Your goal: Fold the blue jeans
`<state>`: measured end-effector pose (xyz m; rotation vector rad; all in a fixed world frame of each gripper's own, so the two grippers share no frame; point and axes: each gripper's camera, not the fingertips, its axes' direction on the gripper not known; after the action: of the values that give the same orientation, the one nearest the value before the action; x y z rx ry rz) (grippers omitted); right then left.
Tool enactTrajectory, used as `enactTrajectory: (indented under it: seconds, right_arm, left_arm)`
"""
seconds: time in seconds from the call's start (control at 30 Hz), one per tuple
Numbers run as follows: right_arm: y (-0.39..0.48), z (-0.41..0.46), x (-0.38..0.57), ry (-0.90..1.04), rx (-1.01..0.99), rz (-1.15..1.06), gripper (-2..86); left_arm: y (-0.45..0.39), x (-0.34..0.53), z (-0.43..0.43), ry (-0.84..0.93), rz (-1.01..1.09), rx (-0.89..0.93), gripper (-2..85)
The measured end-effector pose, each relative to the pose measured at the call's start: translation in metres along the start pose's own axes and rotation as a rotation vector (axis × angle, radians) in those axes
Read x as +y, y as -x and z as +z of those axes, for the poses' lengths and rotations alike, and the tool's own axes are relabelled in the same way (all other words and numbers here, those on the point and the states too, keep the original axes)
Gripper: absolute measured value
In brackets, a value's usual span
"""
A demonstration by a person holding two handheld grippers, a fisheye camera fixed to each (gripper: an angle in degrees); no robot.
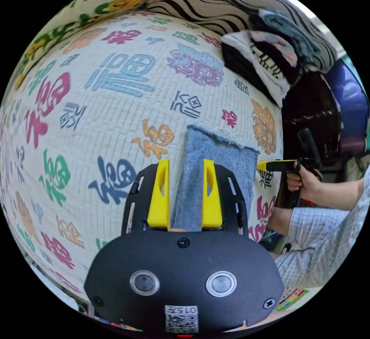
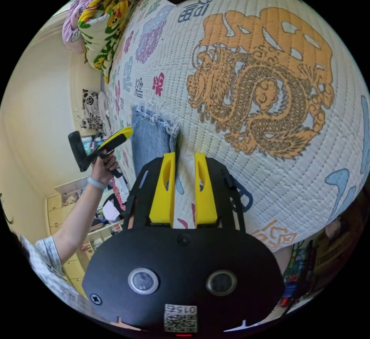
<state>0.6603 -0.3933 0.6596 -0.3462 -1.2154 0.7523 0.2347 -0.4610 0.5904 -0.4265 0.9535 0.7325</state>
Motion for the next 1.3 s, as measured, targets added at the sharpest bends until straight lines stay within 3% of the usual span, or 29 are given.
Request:
enactTrajectory:
  seconds: [0.2, 0.4, 0.53, 0.83, 1.03, 1.3]
  right_arm:
    - [-0.005, 0.005, 0.000, 0.079, -0.065, -0.065, 7.8]
    - [-0.004, 0.013, 0.002, 0.090, -0.078, -0.070, 8.5]
    - [0.004, 0.014, 0.011, 0.094, -0.164, -0.114, 9.5]
    - [0.017, 0.043, 0.021, 0.096, -0.070, -0.108, 5.5]
    - [0.053, 0.052, 0.045, 0.068, -0.149, -0.236, 1.4]
    - [0.189, 0.055, 0.139, 0.112, -0.229, -0.706, 0.6]
  left_arm:
    - [-0.015, -0.048, 0.024, 0.170, 0.093, 0.002, 10.4]
    - [0.004, -0.060, 0.020, 0.153, -0.081, 0.177, 9.8]
    - [0.000, -0.062, 0.020, 0.184, -0.070, 0.295, 7.8]
    - [-0.013, -0.043, -0.003, 0.175, -0.069, 0.262, 2.6]
    - [-0.028, 0.008, -0.055, 0.008, -0.025, 0.307, 0.9]
    - [-0.021, 0.197, -0.195, -0.489, -0.072, 0.433, 0.7]
